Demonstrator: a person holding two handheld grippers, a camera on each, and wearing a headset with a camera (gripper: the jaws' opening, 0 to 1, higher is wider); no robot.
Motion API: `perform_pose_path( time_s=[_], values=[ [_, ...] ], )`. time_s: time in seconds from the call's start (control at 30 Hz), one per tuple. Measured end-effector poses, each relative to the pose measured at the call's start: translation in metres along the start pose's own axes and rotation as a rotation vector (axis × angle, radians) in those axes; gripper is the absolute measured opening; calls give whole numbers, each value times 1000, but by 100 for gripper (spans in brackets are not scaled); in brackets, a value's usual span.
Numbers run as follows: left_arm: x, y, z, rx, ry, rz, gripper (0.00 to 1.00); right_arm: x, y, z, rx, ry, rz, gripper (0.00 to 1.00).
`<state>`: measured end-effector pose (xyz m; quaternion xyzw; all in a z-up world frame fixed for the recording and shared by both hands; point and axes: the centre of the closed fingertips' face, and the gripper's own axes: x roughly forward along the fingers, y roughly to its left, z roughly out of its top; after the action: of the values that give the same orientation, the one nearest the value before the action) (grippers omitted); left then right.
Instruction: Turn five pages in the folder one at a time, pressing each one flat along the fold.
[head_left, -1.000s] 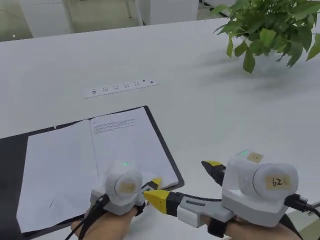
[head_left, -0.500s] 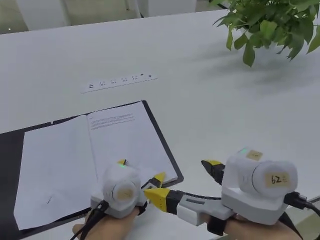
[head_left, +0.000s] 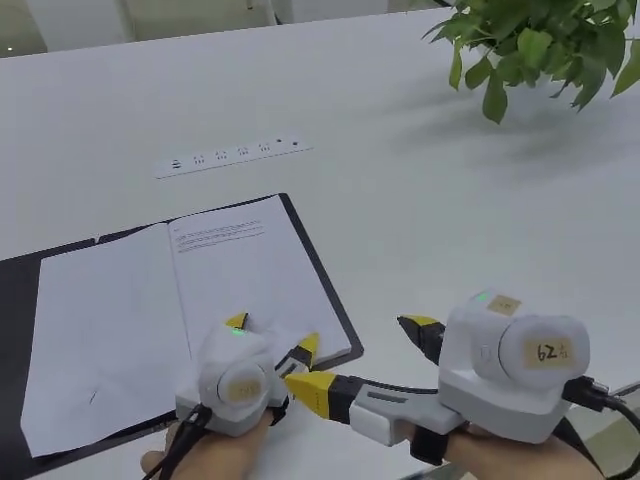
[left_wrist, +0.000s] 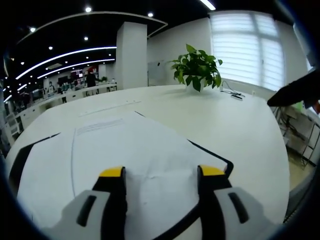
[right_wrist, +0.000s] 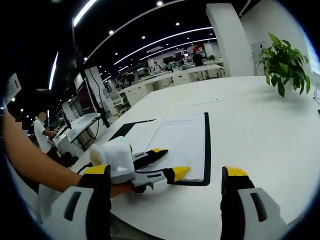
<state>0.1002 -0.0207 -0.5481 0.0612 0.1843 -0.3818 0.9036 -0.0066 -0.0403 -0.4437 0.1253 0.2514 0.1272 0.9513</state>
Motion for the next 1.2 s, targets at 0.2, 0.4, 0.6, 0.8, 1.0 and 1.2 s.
perform_pose_path(
  time_s=[0.2, 0.4, 0.6, 0.8, 1.0, 1.2],
  values=[
    [0, -1, 0, 2, -2, -3, 52, 2, 1, -1, 3, 3, 1, 91],
    [0, 10, 1, -19, -4, 18, 40, 3, 2, -3, 6, 10, 0, 91],
    [0, 14, 0, -26, 5, 25, 34, 6, 4, -6, 2, 24, 6, 91],
    [0, 20, 0, -33, 17, 28, 27, 12, 6, -1, 42, 23, 31, 89],
    [0, 24, 0, -42, 17, 29, 21, 27, 6, -4, 197, 36, 68, 82],
    [-1, 23, 0, -48, 16, 28, 21, 48, 13, -10, 499, 22, 125, 61]
  ],
)
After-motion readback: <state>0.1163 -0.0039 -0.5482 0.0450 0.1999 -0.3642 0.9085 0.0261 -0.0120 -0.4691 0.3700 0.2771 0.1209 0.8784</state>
